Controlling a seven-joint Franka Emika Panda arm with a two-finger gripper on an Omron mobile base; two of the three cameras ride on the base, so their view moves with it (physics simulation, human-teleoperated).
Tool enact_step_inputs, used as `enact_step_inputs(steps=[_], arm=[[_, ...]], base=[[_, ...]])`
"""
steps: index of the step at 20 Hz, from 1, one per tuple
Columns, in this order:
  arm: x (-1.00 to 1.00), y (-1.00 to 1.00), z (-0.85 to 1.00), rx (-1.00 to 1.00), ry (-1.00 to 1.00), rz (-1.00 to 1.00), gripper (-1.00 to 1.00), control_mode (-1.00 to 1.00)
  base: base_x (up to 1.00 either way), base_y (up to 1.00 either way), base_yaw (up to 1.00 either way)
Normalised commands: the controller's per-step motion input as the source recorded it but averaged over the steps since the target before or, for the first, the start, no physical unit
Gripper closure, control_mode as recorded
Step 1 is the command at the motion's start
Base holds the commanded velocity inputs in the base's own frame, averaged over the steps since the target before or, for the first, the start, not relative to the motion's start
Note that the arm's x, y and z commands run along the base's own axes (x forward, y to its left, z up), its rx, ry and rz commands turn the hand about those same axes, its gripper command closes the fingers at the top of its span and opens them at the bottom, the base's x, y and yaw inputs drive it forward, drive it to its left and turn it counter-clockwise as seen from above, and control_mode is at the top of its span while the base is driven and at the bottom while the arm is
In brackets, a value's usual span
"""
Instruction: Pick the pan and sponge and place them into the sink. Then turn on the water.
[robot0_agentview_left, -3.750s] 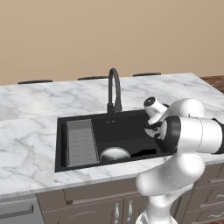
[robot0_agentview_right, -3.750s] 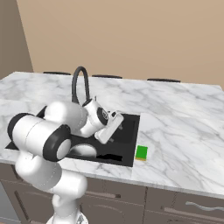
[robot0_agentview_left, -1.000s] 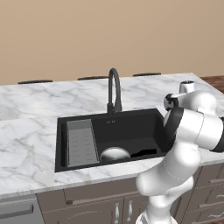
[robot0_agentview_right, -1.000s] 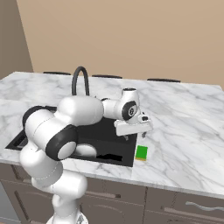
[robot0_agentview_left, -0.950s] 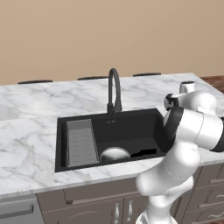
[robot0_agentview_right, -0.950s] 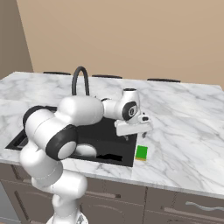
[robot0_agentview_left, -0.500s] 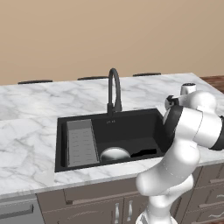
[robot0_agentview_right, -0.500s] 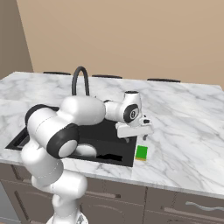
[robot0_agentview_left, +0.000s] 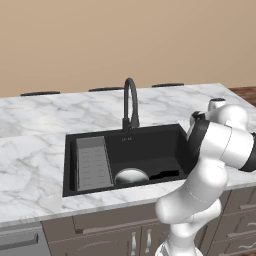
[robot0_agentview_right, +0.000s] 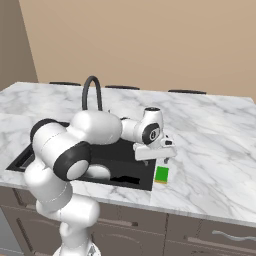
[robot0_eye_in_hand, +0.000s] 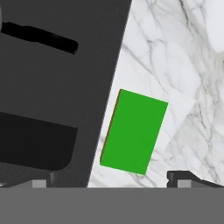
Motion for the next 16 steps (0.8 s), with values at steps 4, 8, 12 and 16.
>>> enact_step_inputs(steps=[4, 8, 12, 16], arm=[[-0.04, -0.05, -0.09, 0.02, -0.01, -0.01, -1.0, -1.0], [0.0, 0.0, -0.1, 0.0, 0.0, -0.01, -1.0, -1.0], [0.0, 0.0, -0.11, 0.0, 0.0, -0.01, -1.0, -1.0], [0.0, -0.03, -0.11, 0.0, -0.01, 0.0, -1.0, -1.0]], base=[[0.0, 0.0, 0.0], [0.0, 0.0, 0.0], [0.0, 0.0, 0.0], [0.0, 0.0, 0.0]])
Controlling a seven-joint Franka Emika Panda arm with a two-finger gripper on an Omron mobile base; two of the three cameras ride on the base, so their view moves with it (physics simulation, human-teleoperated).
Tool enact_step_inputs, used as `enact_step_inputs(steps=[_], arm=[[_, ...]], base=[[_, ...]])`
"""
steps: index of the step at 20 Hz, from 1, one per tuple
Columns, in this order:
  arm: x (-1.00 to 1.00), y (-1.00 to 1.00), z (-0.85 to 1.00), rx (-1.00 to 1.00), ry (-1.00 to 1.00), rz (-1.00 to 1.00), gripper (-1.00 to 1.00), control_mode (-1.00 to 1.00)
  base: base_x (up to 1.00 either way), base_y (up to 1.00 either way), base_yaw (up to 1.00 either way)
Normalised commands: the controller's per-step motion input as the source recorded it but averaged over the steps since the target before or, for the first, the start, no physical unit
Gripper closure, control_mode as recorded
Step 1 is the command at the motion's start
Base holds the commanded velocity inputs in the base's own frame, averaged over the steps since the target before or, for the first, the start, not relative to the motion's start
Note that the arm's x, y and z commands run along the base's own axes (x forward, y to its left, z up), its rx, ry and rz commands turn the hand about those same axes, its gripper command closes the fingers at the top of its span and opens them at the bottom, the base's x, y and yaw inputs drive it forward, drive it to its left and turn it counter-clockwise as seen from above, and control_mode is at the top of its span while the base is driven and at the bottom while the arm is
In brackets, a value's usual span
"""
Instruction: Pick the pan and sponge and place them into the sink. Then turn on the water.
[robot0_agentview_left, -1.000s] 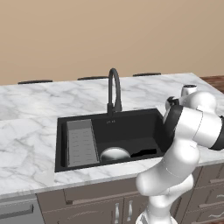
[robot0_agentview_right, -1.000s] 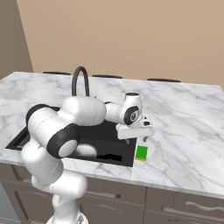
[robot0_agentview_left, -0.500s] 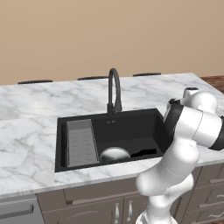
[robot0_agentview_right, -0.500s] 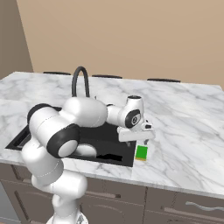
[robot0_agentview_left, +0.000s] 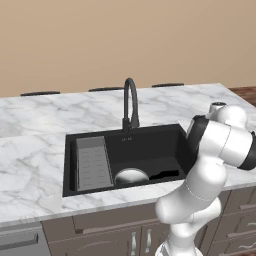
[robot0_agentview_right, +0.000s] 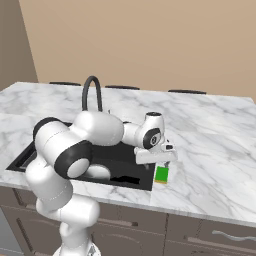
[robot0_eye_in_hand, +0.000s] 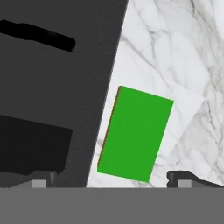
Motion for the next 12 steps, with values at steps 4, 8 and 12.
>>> enact_step_inputs(steps=[4, 8, 12], arm=[[0.0, -0.06, -0.1, 0.01, -0.01, 0.0, -1.0, -1.0], [0.0, -0.01, -0.12, 0.0, 0.0, 0.0, -1.0, -1.0], [0.0, 0.0, -0.13, 0.0, 0.0, -0.01, -1.0, -1.0]], base=[[0.0, 0.0, 0.0], [0.0, 0.0, 0.0], [0.0, 0.0, 0.0]])
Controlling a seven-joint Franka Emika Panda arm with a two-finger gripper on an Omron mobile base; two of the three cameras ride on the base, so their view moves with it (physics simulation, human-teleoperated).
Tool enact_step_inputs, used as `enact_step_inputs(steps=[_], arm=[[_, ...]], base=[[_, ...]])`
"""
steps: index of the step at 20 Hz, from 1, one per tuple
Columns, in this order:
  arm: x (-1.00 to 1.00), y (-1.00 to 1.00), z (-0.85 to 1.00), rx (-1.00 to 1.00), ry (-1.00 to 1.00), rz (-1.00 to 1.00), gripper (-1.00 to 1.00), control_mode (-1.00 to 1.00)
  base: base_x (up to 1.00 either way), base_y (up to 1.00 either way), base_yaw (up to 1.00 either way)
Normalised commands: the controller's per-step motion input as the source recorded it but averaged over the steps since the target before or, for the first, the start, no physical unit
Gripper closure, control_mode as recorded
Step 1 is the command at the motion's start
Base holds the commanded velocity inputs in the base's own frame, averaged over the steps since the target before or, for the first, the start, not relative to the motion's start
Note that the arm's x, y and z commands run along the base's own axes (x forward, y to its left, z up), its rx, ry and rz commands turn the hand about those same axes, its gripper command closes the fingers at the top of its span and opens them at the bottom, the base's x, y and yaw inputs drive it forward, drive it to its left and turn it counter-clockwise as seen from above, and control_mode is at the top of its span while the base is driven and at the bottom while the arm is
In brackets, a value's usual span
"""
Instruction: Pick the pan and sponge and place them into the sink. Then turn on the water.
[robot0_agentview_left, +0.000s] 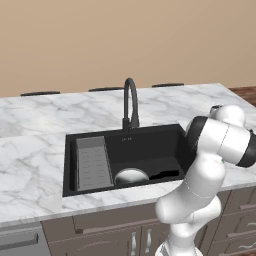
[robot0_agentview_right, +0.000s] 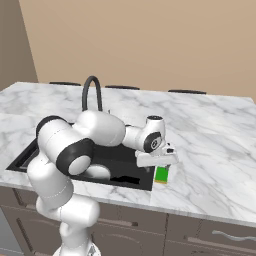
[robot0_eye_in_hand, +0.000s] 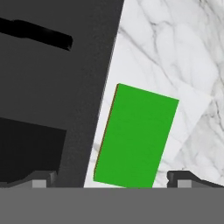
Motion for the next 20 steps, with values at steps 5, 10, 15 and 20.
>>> enact_step_inputs(steps=[5, 10, 15, 20], arm=[[0.02, 0.0, -0.12, 0.0, 0.0, -0.01, -1.0, -1.0], [0.01, -0.05, -0.09, 0.02, 0.0, 0.0, -1.0, -1.0], [0.0, -0.05, -0.07, 0.03, 0.0, 0.0, -1.0, -1.0], [0.0, -0.04, -0.07, 0.03, 0.0, 0.0, -1.0, -1.0]], base=[[0.0, 0.0, 0.0], [0.0, 0.0, 0.0], [0.0, 0.0, 0.0], [0.0, 0.0, 0.0]])
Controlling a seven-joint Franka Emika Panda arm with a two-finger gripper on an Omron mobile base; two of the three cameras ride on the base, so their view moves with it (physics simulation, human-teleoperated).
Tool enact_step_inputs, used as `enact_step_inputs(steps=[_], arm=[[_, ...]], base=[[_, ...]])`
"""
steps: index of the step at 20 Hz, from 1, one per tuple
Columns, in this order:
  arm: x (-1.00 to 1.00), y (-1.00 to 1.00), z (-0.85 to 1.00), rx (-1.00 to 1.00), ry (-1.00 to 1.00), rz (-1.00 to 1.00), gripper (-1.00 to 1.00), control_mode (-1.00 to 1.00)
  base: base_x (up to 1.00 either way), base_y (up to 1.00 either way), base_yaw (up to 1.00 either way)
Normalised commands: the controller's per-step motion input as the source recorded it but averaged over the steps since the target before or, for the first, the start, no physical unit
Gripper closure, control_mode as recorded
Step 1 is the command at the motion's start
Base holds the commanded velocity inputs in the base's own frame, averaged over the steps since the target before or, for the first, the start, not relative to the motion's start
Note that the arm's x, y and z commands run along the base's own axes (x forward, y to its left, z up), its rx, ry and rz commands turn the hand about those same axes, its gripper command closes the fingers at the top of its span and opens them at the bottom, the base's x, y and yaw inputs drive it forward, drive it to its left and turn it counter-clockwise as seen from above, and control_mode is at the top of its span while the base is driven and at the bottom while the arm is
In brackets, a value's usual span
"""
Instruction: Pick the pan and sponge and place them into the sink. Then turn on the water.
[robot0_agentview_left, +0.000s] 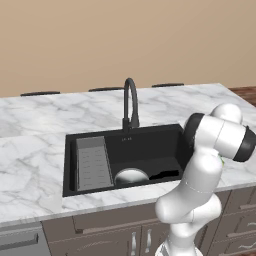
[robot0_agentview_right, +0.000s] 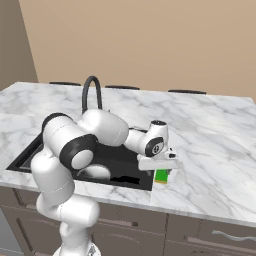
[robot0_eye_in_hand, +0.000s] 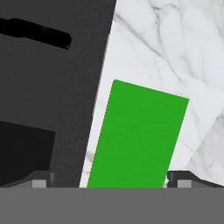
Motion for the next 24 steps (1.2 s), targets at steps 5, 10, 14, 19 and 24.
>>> enact_step_inputs(steps=[5, 10, 14, 19, 24], arm=[[0.0, 0.0, -0.12, 0.01, 0.0, -0.01, -1.0, -1.0], [0.0, -0.01, -0.12, 0.01, 0.0, -0.01, -1.0, -1.0], [0.03, -0.05, -0.11, 0.02, 0.02, -0.02, -1.0, -1.0], [0.03, -0.05, -0.11, 0.02, 0.01, -0.02, -1.0, -1.0], [0.04, -0.02, -0.14, 0.01, 0.02, -0.02, -1.0, -1.0]], base=[[0.0, 0.0, 0.0], [0.0, 0.0, 0.0], [0.0, 0.0, 0.0], [0.0, 0.0, 0.0], [0.0, 0.0, 0.0]])
